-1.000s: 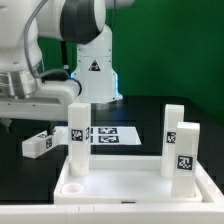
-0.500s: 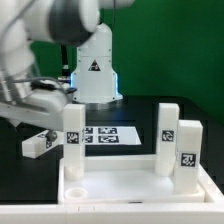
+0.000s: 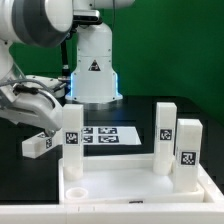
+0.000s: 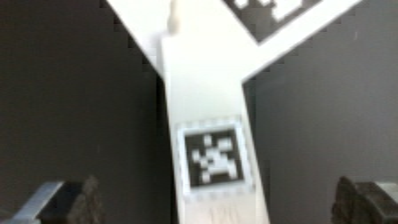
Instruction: Assemble desk
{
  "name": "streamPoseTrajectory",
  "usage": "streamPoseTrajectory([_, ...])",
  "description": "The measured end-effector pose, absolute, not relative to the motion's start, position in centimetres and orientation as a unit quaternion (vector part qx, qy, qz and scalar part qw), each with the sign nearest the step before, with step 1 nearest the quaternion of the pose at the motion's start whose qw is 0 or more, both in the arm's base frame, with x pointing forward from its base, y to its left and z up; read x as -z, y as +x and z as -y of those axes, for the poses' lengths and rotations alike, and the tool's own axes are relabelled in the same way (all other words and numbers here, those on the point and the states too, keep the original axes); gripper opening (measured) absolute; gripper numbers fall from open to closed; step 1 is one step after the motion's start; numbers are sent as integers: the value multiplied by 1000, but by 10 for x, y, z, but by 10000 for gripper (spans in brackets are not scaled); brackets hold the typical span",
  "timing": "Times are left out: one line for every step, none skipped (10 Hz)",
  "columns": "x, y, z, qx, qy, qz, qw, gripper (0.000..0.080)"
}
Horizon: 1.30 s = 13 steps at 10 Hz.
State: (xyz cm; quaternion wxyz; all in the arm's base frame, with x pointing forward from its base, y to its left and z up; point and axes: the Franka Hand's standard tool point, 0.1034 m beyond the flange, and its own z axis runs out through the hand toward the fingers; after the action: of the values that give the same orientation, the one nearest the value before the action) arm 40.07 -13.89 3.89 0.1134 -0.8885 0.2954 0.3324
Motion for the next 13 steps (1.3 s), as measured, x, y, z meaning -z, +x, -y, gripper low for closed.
streamPoseTrajectory([-35, 399, 140, -366, -874, -296, 123, 648])
streamPoseTrajectory([-30, 395, 139, -405, -851, -302, 140, 648])
streamPoseTrajectory([-29, 400, 143, -438, -835, -298, 149, 648])
streamPoseTrajectory([-27, 412, 146, -428, -840, -297, 151, 648])
streamPoseTrajectory([-29, 414, 146, -425, -842, -296, 151, 648])
streamPoseTrajectory([-28, 412, 146, -427, -841, -296, 151, 648])
streamPoseTrajectory([-27, 412, 146, -427, -841, -296, 151, 648])
streamPoseTrajectory([-26, 412, 146, -428, -840, -297, 151, 648])
streamPoseTrajectory([-24, 411, 148, -439, -828, -312, 157, 648])
streamPoseTrajectory([-20, 413, 152, -445, -819, -325, 159, 648])
streamPoseTrajectory([-14, 415, 153, -442, -820, -328, 158, 648])
streamPoseTrajectory([-12, 416, 153, -439, -822, -327, 156, 648])
streamPoseTrajectory([-13, 416, 153, -439, -822, -327, 156, 639])
